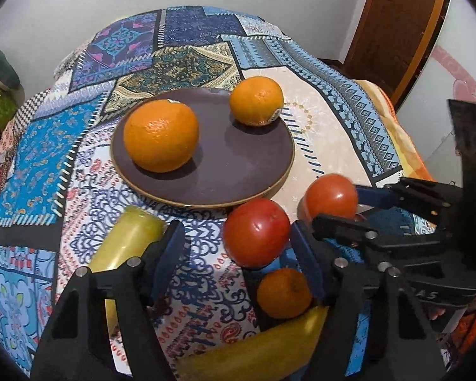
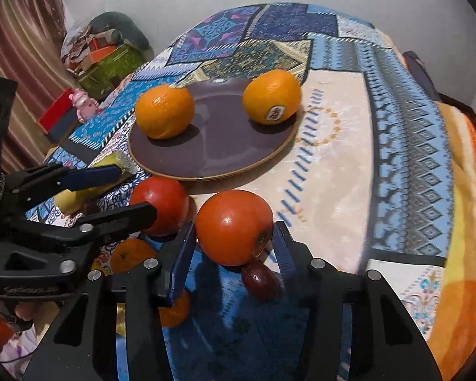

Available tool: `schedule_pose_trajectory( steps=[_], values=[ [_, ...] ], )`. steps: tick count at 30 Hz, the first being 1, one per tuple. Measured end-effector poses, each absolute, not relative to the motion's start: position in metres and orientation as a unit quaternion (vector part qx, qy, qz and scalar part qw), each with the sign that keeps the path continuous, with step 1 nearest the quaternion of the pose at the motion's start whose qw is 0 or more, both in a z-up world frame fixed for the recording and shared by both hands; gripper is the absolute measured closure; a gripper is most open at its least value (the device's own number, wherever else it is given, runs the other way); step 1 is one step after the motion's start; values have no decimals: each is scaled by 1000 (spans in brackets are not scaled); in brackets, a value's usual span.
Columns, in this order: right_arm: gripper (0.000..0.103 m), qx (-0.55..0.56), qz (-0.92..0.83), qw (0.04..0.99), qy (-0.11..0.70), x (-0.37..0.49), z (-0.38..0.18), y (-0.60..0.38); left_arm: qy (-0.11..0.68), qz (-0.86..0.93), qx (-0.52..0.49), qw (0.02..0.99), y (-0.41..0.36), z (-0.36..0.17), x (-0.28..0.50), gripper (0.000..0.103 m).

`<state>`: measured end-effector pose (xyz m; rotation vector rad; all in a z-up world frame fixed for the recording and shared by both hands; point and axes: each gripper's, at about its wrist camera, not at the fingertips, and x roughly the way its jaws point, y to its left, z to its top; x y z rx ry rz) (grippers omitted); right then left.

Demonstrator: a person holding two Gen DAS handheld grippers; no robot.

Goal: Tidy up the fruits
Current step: 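Move the right tool to a red tomato while the left tool approaches another tomato, then grasp a red tomato with the right tool while the left tool grasps another tomato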

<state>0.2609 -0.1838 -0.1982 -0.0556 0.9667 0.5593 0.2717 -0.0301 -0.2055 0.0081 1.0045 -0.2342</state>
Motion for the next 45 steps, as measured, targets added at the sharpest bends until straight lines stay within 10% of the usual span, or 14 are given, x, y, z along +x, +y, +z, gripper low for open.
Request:
schedule_pose_trajectory(
  steps=[8,45],
  values=[
    [57,-20,251,858,448,260,-188,-196,509,-129,-8,851,-41,-226,281,52],
    [57,-30,262,862,434,312,-187,-159,443,-106,-19,890,-20,-181,314,53]
  ],
)
